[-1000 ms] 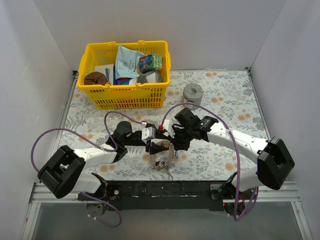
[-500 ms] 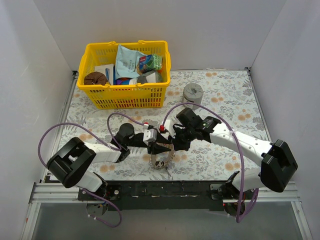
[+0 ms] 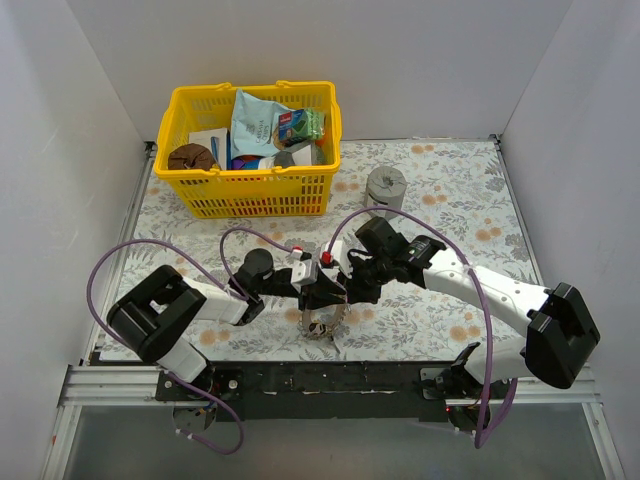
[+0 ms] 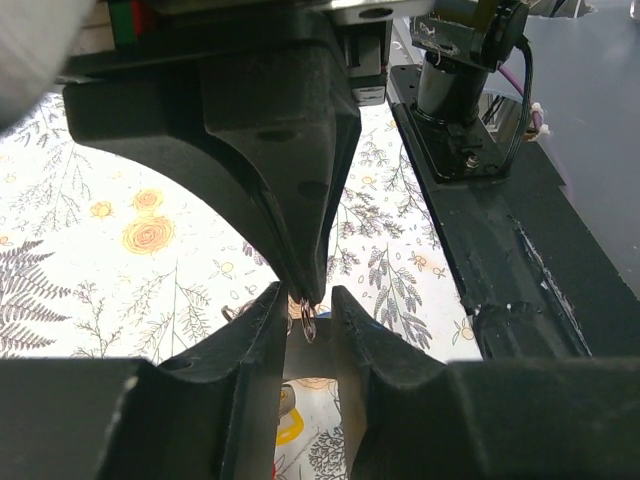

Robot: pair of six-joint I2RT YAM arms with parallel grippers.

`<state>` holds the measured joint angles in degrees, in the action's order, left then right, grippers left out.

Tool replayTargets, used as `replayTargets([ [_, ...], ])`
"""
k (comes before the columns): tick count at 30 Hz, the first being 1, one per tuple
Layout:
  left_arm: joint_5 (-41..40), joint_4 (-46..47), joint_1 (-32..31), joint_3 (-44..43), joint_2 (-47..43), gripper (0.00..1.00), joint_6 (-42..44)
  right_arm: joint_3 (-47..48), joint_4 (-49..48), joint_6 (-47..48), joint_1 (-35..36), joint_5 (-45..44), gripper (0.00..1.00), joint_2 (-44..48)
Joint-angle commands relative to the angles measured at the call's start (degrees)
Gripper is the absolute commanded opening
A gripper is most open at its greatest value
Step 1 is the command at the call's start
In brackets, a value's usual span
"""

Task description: Put the keys on the keyring

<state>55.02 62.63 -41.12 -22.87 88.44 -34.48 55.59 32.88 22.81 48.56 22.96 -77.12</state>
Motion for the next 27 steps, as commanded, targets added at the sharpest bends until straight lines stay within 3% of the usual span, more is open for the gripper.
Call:
replayTargets([
  [1, 0.0, -1.1, -0.6, -0.9, 0.0, 0.21, 1.3, 0.0, -2.3, 0.1, 0.3, 1.6, 0.01, 1.7],
  [7, 0.2, -2.5, -1.1, -0.9, 0.3, 0.19, 2.1, 0.0, -2.9, 0.0, 0.3, 2.6, 0.01, 1.7],
  [14, 0.3, -2.1, -1.3, -1.2, 0.6, 0.0, 1.9, 0.0, -3.3, -0.2, 0.3, 3.1, 0.01, 1.7],
  [19, -0.1, -0.8, -1.3, -0.7, 0.6, 0.0, 1.2, -1.1, -4.5, -0.7, 0.3, 2.9, 0.01, 2.1],
  [23, -1.5, 3.9, -1.3, 1.5, 0.6, 0.0, -2.3, -2.5, -6.4, -1.4, 0.3, 2.2, 0.14, 3.6],
  [27, -5.4, 16.0, -1.3, 4.8, 1.3, 0.0, -7.7, -5.6, -10.3, -3.4, 0.2, 0.7, 0.28, 7.7],
])
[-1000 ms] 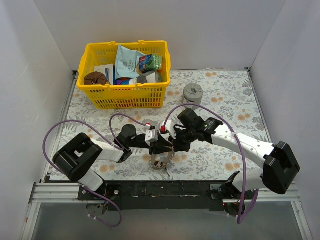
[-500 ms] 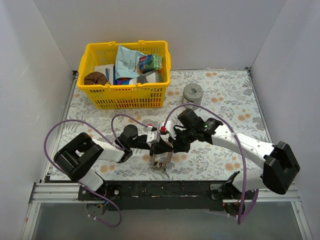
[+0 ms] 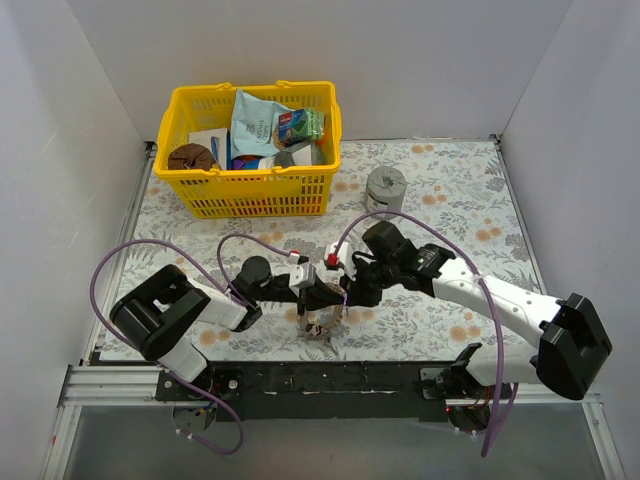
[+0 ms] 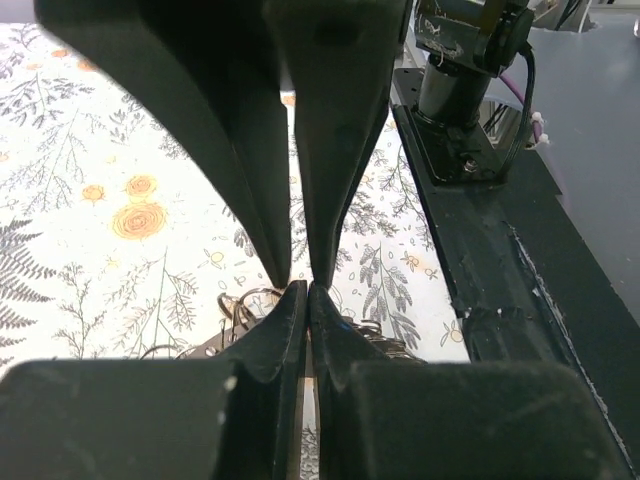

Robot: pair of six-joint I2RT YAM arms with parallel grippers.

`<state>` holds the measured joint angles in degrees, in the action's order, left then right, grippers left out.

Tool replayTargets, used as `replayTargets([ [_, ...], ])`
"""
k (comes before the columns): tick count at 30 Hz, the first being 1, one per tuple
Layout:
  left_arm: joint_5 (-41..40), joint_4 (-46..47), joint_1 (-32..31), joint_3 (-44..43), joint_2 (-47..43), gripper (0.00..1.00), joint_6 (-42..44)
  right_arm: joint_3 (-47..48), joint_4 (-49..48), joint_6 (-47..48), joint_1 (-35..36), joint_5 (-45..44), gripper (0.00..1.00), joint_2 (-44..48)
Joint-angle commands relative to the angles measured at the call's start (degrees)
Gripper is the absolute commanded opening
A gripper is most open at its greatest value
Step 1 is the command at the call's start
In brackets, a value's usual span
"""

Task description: Put the keys on the keyring

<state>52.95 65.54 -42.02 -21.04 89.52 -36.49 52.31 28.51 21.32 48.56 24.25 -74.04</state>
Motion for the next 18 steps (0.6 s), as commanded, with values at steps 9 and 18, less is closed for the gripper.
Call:
replayTargets([
  [9, -7.6, 39.6, 0.2, 8.3, 4.5, 0.0, -16.9, -10.7, -16.0, -6.0, -4.9, 4.7, 0.45, 13.7],
  [18, -7.5, 34.9, 0.2, 7.2, -2.7, 0.0, -14.2, -12.5, -21.1, -8.8, -5.8, 14.5, 0.45, 12.6],
])
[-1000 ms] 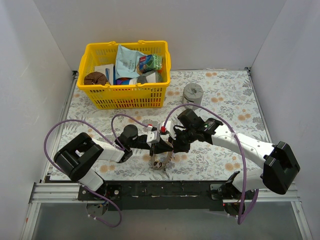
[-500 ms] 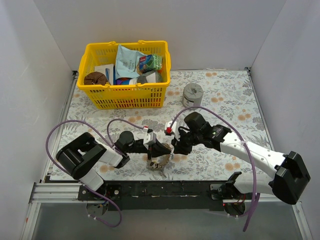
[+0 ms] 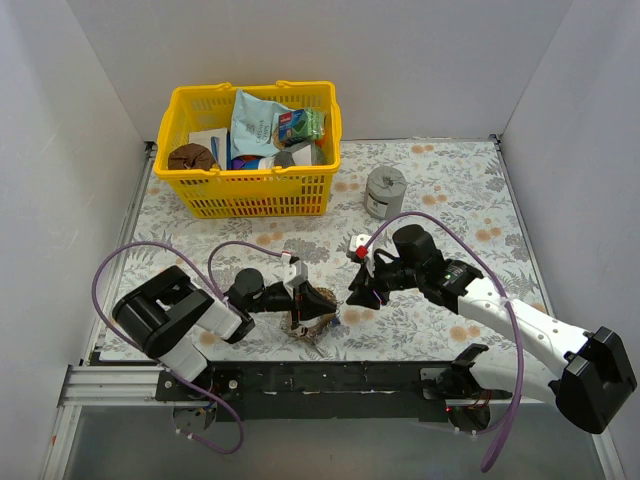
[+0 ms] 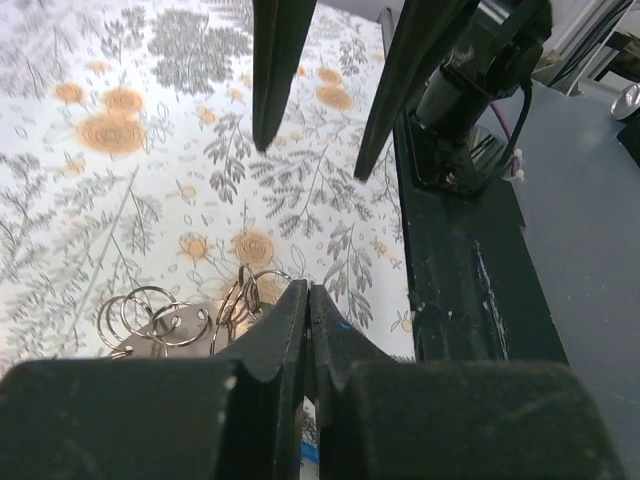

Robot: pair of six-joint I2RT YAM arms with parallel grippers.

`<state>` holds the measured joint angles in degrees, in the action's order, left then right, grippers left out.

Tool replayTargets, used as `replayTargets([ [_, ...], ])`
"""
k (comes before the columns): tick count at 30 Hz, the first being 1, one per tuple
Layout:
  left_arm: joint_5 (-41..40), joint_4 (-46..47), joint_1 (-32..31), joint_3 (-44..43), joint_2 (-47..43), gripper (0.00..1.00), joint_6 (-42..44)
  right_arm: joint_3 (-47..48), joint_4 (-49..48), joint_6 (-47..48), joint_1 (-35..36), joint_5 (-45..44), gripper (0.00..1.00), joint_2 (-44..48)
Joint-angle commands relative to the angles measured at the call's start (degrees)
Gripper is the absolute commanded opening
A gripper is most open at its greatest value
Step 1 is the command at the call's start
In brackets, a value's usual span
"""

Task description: Put the keys on the keyring

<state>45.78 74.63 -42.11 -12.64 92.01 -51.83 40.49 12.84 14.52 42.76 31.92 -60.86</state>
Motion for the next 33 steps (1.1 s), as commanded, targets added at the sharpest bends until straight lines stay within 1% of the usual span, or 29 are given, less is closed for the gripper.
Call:
replayTargets([
  [1, -0.3, 24.8, 0.3, -1.2, -7.0, 0.0, 1.6, -0.8, -5.8, -2.1, 0.0, 7.4, 0.45, -0.7],
  [4, -0.6, 20.1, 0.3, -1.9, -9.9, 0.0, 3.7, -0.4, -6.4, -2.4, 0.0, 8.2, 0.45, -1.2],
  [5, -0.5, 17.3, 0.3, -2.0, -11.7, 0.0, 5.1, -0.3, -6.4, -2.4, 0.0, 8.3, 0.44, -1.1],
  [9, -0.9, 12.9, 0.3, -2.2, -14.2, 0.0, 7.4, 0.1, -6.7, -2.5, 0.0, 8.2, 0.44, -0.8],
  [13, -0.9, 14.5, 0.3, -1.7, -13.9, 0.0, 6.6, 0.0, -6.9, -2.5, 0.0, 8.1, 0.44, -1.4],
  [17, -0.7, 19.0, 0.3, -1.3, -12.9, 0.0, 4.8, -0.1, -7.5, -2.6, 0.0, 7.9, 0.44, -1.7],
  [21, -0.4, 20.6, 0.3, -1.6, -12.5, 0.0, 3.6, -0.3, -8.3, -2.8, 0.0, 8.4, 0.42, -2.2],
  [28, -0.4, 21.4, 0.3, -1.9, -12.7, 0.0, 2.9, -0.4, -8.4, -2.5, 0.0, 10.2, 0.31, -3.6],
  [33, -1.2, 20.9, 0.3, -1.8, -13.9, 0.0, 3.1, -0.9, -8.4, -2.3, 0.0, 11.1, 0.27, -3.7],
])
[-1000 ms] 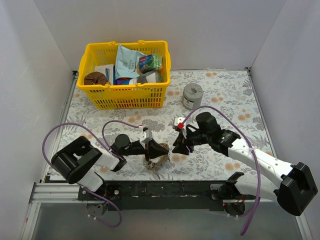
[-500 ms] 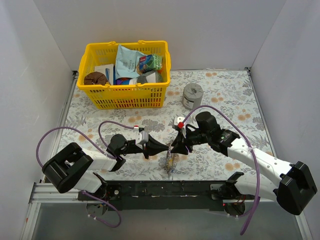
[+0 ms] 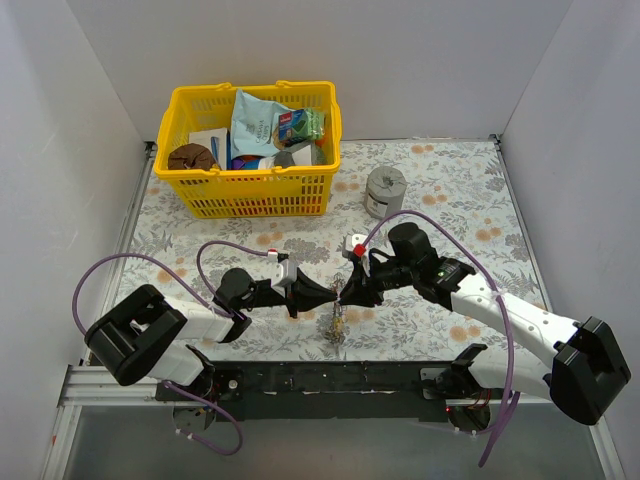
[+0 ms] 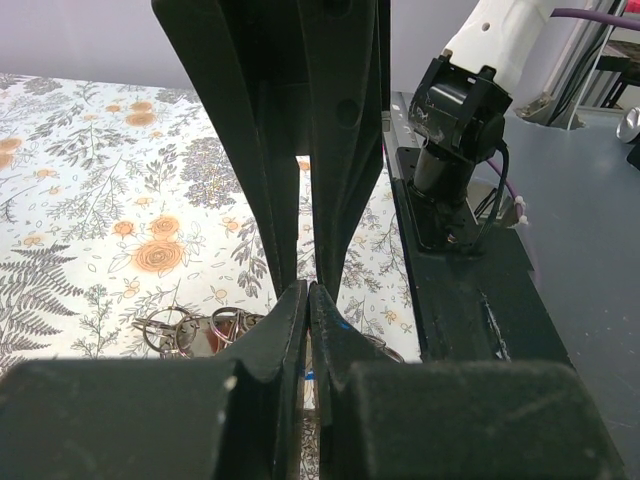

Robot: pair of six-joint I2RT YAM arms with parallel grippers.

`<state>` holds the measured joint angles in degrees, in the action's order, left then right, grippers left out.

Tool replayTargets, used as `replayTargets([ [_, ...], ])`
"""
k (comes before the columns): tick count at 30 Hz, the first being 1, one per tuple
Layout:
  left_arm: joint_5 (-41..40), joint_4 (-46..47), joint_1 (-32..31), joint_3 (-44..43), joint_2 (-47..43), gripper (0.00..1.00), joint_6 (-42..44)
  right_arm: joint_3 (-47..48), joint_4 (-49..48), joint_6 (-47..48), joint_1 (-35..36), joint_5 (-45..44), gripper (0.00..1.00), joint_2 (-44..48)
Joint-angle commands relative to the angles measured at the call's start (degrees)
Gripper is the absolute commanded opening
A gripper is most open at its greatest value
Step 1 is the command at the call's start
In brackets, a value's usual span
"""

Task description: Put the keys on the keyring

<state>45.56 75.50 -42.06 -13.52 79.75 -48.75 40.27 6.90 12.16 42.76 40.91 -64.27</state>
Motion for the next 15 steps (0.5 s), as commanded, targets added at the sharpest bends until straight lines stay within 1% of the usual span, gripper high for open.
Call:
replayTargets([
  [1, -1.0, 20.0, 0.2, -1.0, -1.9, 0.0, 0.1, -0.6, -2.4, 0.1, 0.0, 2.2, 0.27, -0.3],
  [7, -1.5, 19.3, 0.2, -1.0, -3.1, 0.0, 0.3, -0.7, -2.3, 0.6, 0.0, 3.3, 0.22, -1.0],
  [12, -2.1, 18.9, 0.2, -1.2, -4.3, 0.0, 0.5, -1.2, -2.2, 0.7, 0.0, 3.9, 0.22, -1.1],
  [15, -1.9, 18.5, 0.2, -1.4, -4.6, 0.0, 0.5, -1.2, -2.8, 0.6, 0.0, 4.0, 0.19, -1.1],
])
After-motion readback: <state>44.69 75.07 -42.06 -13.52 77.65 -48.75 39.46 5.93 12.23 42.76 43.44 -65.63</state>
